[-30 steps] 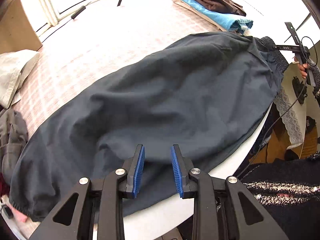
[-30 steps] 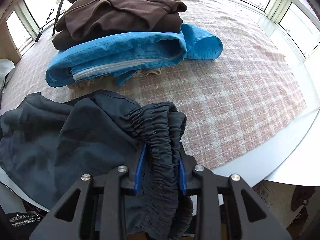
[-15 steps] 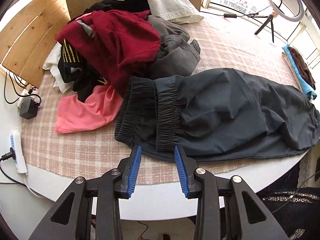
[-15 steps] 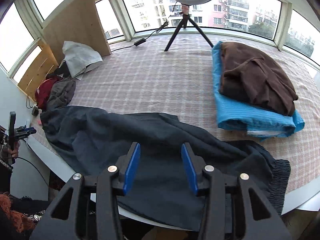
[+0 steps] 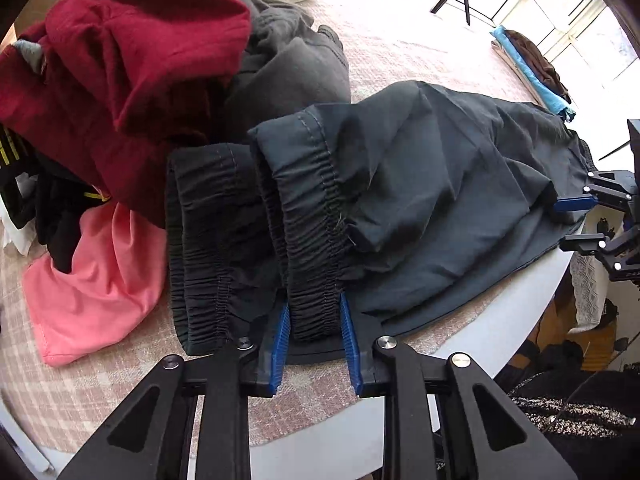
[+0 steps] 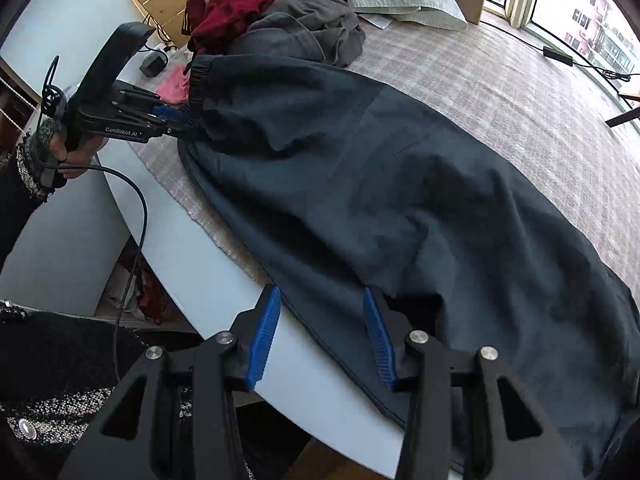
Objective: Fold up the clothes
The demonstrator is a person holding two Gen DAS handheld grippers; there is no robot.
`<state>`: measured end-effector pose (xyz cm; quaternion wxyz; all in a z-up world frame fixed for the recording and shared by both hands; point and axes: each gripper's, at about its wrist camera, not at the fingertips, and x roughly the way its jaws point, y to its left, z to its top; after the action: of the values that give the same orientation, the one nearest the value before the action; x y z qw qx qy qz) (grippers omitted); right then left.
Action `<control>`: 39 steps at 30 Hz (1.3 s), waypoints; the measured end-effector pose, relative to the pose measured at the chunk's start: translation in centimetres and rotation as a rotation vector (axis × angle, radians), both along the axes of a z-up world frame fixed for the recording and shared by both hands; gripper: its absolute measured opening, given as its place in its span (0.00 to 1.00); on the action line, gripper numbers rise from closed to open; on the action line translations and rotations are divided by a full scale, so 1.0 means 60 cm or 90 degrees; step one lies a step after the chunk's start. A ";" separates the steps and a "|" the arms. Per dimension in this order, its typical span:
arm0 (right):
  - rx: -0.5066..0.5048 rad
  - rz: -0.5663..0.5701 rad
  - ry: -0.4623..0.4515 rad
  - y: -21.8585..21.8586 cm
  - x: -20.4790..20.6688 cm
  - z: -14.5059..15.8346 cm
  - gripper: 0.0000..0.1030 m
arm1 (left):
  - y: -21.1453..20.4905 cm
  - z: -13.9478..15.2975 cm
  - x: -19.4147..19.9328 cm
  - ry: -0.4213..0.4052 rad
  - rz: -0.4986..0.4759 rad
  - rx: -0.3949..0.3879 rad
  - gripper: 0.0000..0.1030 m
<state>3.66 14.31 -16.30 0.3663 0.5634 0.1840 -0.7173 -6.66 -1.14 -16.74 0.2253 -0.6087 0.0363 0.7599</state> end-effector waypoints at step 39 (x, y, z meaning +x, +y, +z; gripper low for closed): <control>0.001 -0.056 0.001 0.240 -0.038 0.050 0.05 | -0.034 0.177 -0.022 0.003 0.072 -0.042 0.05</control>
<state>1.36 28.72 -13.33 0.3338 0.5706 0.1598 -0.7331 -7.96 -3.21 -6.15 0.1621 -0.6148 0.0274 0.7714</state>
